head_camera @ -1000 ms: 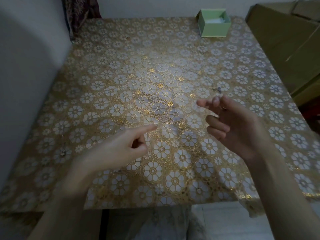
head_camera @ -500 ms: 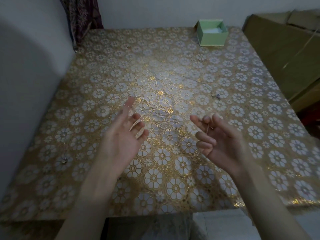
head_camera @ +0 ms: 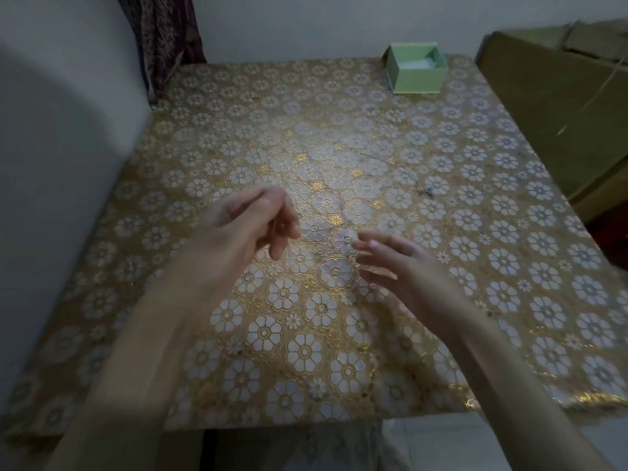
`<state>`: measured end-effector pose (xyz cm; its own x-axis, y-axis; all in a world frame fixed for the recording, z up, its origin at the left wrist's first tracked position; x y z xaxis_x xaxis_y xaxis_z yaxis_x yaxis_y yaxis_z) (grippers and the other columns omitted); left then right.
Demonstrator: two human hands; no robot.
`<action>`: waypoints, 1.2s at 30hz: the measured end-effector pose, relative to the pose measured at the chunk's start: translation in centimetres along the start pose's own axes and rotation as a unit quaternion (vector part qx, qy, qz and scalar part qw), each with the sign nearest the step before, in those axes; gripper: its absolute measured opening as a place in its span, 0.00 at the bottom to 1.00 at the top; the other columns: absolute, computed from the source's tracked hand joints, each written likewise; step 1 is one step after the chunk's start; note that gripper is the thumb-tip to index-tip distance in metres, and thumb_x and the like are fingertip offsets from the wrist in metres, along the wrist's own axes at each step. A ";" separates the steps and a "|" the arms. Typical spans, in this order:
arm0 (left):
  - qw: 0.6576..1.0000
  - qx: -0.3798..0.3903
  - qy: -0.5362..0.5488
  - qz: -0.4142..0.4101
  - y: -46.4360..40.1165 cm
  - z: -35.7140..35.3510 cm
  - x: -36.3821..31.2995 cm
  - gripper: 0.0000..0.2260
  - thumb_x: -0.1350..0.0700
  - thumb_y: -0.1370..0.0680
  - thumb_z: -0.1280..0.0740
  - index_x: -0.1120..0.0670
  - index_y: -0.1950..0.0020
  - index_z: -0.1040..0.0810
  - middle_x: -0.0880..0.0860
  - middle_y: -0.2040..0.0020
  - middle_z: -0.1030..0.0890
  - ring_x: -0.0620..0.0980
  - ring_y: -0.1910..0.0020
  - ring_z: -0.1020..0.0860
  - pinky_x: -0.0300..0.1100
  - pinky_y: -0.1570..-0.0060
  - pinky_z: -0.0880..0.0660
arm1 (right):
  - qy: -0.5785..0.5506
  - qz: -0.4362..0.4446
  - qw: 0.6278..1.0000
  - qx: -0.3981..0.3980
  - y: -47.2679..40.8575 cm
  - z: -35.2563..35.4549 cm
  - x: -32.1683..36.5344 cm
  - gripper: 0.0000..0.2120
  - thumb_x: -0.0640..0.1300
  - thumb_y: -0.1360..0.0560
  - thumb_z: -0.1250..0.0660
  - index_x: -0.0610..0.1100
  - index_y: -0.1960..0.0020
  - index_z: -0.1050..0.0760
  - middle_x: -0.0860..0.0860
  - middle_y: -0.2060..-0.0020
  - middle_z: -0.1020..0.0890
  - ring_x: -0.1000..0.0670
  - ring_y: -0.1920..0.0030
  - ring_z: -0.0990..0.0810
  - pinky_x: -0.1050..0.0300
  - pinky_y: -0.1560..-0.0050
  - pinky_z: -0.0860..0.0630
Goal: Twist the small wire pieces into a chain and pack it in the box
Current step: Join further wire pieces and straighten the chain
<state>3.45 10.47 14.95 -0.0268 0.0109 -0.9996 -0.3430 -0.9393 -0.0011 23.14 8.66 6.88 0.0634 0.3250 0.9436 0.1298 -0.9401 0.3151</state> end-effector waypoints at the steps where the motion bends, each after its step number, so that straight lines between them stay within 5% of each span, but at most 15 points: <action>1: 0.998 0.028 -0.059 -0.009 -0.3 -0.2 -0.9 0.15 0.51 0.22 0.41 0.47 0.65 0.21 0.49 0.67 0.22 0.45 0.70 0.28 0.34 0.70 0.30 | 0.014 0.021 0.999 0.024 0.0 -0.9 0.9 0.14 0.45 0.25 0.38 0.47 0.40 0.25 0.52 0.43 0.19 0.53 0.42 0.22 0.57 0.41 0.25; 7: 0.969 0.091 -0.225 -0.040 -1.6 -0.4 -4.0 0.12 0.52 0.23 0.43 0.56 0.52 0.21 0.53 0.71 0.21 0.47 0.79 0.30 0.40 0.77 0.32 | 0.030 0.109 0.980 0.164 -0.9 -5.9 5.4 0.15 0.43 0.23 0.40 0.45 0.37 0.26 0.48 0.40 0.21 0.50 0.37 0.24 0.47 0.33 0.31; 10: 0.963 0.101 -0.246 -0.039 -1.7 0.5 -4.3 0.12 0.51 0.23 0.42 0.55 0.50 0.21 0.52 0.73 0.24 0.45 0.80 0.31 0.47 0.74 0.32 | 0.027 0.112 0.974 0.193 -1.2 -7.0 5.8 0.12 0.42 0.25 0.36 0.42 0.44 0.23 0.48 0.49 0.18 0.48 0.44 0.21 0.48 0.34 0.29; 12: 0.961 0.106 -0.253 -0.038 -1.5 1.4 -4.0 0.12 0.51 0.24 0.40 0.56 0.52 0.21 0.51 0.76 0.26 0.45 0.80 0.31 0.42 0.74 0.31 | 0.011 0.116 0.973 0.198 -1.4 -7.1 5.9 0.05 0.40 0.25 0.36 0.42 0.50 0.23 0.51 0.58 0.18 0.51 0.54 0.20 0.52 0.39 0.26; 16: 0.974 0.065 -0.216 0.011 -1.0 4.2 -2.7 0.12 0.51 0.27 0.37 0.59 0.56 0.21 0.48 0.74 0.26 0.46 0.73 0.27 0.34 0.69 0.27 | 0.014 0.123 0.977 0.171 -1.7 -6.6 6.2 0.10 0.42 0.21 0.41 0.41 0.54 0.22 0.50 0.67 0.21 0.52 0.63 0.22 0.60 0.51 0.22; 24: 0.993 0.035 -0.110 -0.009 1.2 6.0 -2.5 0.08 0.57 0.23 0.36 0.56 0.57 0.17 0.54 0.58 0.18 0.52 0.56 0.19 0.42 0.53 0.21 | 0.032 0.068 0.977 0.198 -3.6 -9.8 3.0 0.15 0.47 0.19 0.47 0.43 0.45 0.23 0.51 0.49 0.19 0.55 0.51 0.21 0.62 0.57 0.27; 27: 0.996 -0.022 -0.076 -0.029 1.3 7.1 -3.0 0.09 0.56 0.22 0.37 0.57 0.57 0.19 0.53 0.58 0.18 0.52 0.55 0.20 0.42 0.52 0.22 | 0.099 0.087 0.968 0.211 -4.1 -13.0 1.1 0.20 0.52 0.18 0.53 0.49 0.45 0.23 0.56 0.46 0.18 0.57 0.46 0.22 0.59 0.50 0.28; 30: 0.993 -0.116 -0.025 -0.027 1.2 9.7 -2.8 0.09 0.55 0.23 0.36 0.54 0.60 0.19 0.53 0.57 0.18 0.51 0.51 0.20 0.45 0.47 0.23 | 0.054 0.086 0.970 0.223 -4.3 -16.1 0.3 0.25 0.53 0.18 0.54 0.46 0.54 0.20 0.52 0.59 0.16 0.54 0.51 0.19 0.53 0.43 0.28; 33: 0.978 -0.205 0.039 -0.003 1.1 12.5 -1.3 0.08 0.58 0.21 0.38 0.59 0.56 0.22 0.57 0.54 0.20 0.55 0.48 0.19 0.48 0.44 0.23 | -0.047 0.059 0.973 0.217 -4.4 -17.6 -0.3 0.20 0.49 0.18 0.49 0.41 0.59 0.25 0.52 0.75 0.26 0.53 0.70 0.26 0.61 0.59 0.28; 36: 0.969 -0.234 0.069 0.033 0.8 15.0 0.8 0.08 0.57 0.21 0.38 0.60 0.54 0.23 0.56 0.55 0.17 0.56 0.50 0.18 0.48 0.47 0.22 | -0.059 0.030 0.975 0.211 -4.4 -18.9 -1.4 0.16 0.46 0.18 0.46 0.43 0.60 0.27 0.53 0.75 0.32 0.54 0.73 0.33 0.62 0.67 0.32</action>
<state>-10.96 14.92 14.58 0.1027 -0.0705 -0.9922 0.1193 -0.9894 0.0827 3.77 10.45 6.07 0.1945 0.3033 0.9328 0.5171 -0.8398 0.1653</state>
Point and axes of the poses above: each hand's wrist, its own y-axis away from the middle knuckle, its own z-axis out of the back of the hand, x = y × z, the point moved 4 cm from there along -y, towards the middle knuckle
